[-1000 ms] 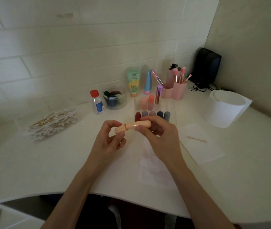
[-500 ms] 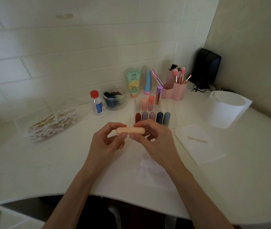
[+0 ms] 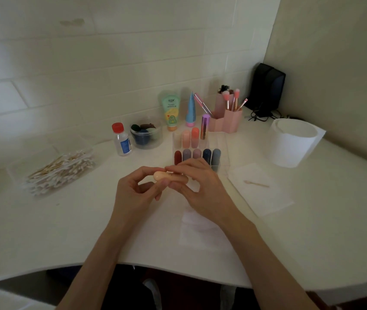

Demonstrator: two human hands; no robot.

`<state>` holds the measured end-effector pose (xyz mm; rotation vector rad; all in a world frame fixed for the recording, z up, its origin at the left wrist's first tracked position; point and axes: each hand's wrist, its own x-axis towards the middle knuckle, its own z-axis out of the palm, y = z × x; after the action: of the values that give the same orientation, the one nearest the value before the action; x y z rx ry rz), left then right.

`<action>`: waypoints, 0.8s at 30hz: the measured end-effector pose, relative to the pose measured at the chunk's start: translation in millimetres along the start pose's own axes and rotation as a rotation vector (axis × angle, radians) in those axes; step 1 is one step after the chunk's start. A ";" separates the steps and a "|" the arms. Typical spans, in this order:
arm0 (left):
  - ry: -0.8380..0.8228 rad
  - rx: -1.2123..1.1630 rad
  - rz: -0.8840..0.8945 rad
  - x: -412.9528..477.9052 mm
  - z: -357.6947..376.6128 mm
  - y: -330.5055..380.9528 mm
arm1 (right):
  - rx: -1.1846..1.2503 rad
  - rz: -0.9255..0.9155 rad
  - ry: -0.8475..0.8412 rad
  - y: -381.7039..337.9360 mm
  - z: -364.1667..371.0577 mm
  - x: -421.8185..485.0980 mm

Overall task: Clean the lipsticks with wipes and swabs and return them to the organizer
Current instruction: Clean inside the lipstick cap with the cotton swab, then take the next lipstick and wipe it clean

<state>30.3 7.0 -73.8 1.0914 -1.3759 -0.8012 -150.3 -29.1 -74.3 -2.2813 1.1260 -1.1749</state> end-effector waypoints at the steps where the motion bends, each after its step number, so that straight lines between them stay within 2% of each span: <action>1: 0.006 -0.010 0.002 -0.3 1.4 1.7 | -0.003 -0.024 0.003 0.4 -1.3 0.0; 7: 0.048 -0.088 -0.046 2.2 10.4 6.1 | -0.113 -0.113 0.141 -3.2 -17.0 2.1; 10: 0.072 -0.087 -0.067 4.8 15.2 6.8 | 0.073 0.097 0.250 -9.7 -33.1 1.3; 12: 0.093 -0.054 -0.071 7.7 16.8 6.1 | 0.207 0.220 0.388 -4.0 -47.8 1.7; 15: 0.128 -0.027 -0.082 15.5 18.8 3.8 | 0.246 0.333 0.539 17.7 -67.6 0.4; 19: 0.207 -0.004 -0.098 28.8 28.5 3.1 | 0.238 0.407 0.505 38.1 -78.7 0.2; 24: 0.290 0.124 -0.048 37.8 34.3 -6.4 | 0.221 0.399 0.400 47.2 -78.2 4.7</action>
<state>0.6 -34.8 -70.6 1.2864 -1.1689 -0.5710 -234.4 -58.0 -53.0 -1.6001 1.4253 -1.5295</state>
